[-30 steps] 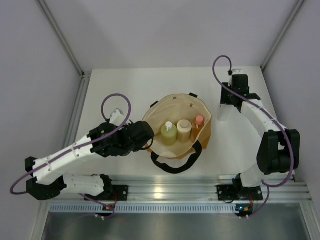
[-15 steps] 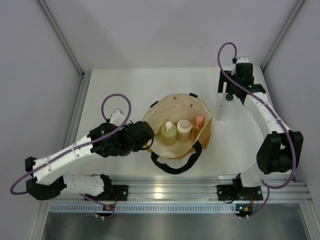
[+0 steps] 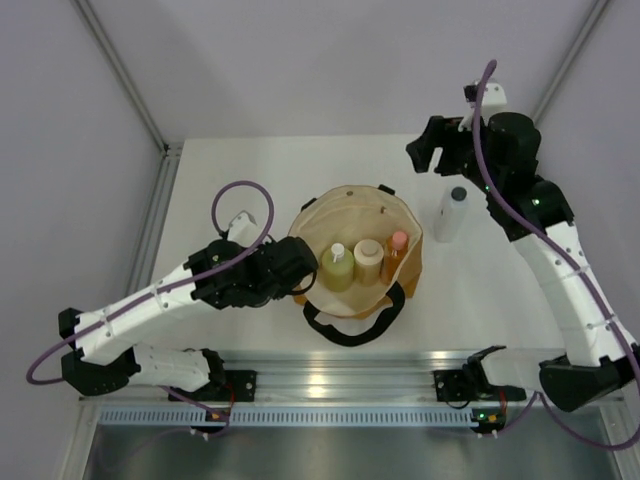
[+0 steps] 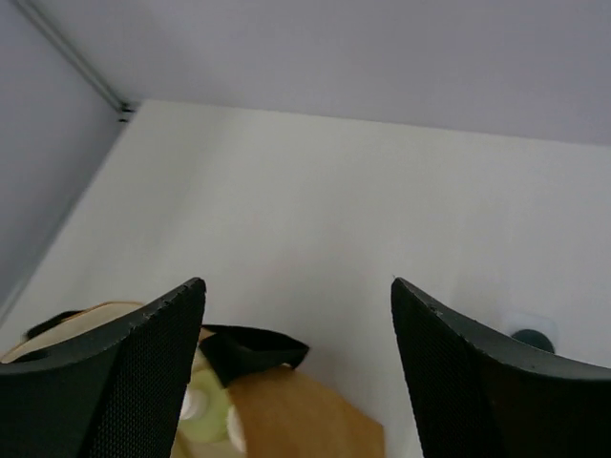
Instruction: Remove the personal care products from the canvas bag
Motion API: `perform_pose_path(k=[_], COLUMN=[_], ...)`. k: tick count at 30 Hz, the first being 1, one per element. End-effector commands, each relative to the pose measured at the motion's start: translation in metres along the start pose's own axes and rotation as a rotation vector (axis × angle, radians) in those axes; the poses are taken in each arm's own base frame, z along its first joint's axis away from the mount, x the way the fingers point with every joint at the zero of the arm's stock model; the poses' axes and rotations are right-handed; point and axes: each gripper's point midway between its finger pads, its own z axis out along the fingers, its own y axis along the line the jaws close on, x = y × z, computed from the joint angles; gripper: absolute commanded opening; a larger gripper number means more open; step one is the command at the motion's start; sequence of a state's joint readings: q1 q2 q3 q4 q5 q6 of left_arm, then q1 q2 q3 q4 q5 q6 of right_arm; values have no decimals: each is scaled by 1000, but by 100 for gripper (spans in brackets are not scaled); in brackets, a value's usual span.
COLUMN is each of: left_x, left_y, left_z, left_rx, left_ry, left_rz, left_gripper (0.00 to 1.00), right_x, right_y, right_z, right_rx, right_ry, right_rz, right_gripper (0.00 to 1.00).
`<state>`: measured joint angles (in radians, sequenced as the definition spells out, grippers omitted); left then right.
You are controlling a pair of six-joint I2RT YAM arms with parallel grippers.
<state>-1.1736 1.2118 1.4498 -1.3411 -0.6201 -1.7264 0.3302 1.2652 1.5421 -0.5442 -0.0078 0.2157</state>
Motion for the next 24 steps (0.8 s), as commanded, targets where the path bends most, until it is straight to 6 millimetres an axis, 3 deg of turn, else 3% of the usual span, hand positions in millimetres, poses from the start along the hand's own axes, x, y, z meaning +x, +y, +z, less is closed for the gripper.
perform_pose_path(k=[1,4,5,10,15,24], left_x=[-9,-10,-10,-13,-11,-7], left_y=[13,12,11,10,6,15], left_z=[-5,-5,-6,-6,-5,-2], left_rx=[-47,-41,-38,-24,0,-17], left_ry=[-29,-33,-33,-40,-33,-25], left_rz=[64,59,54,34,22,-5], left_gripper=[2,0,0,0,0,0], right_x=[-31,-20,-16,34,85,149], right_y=[70,113,118,168,180,184], right_z=[-46,-65,-67,-79,-58,-28], right_rx=[-218,-356,-358,-433,-367,-140], right_ry=[-79,-37,-31,106,243,371], right_rz=[6,2,-3,-76,-133,-62], right_gripper=[76,69,66,64,64,61])
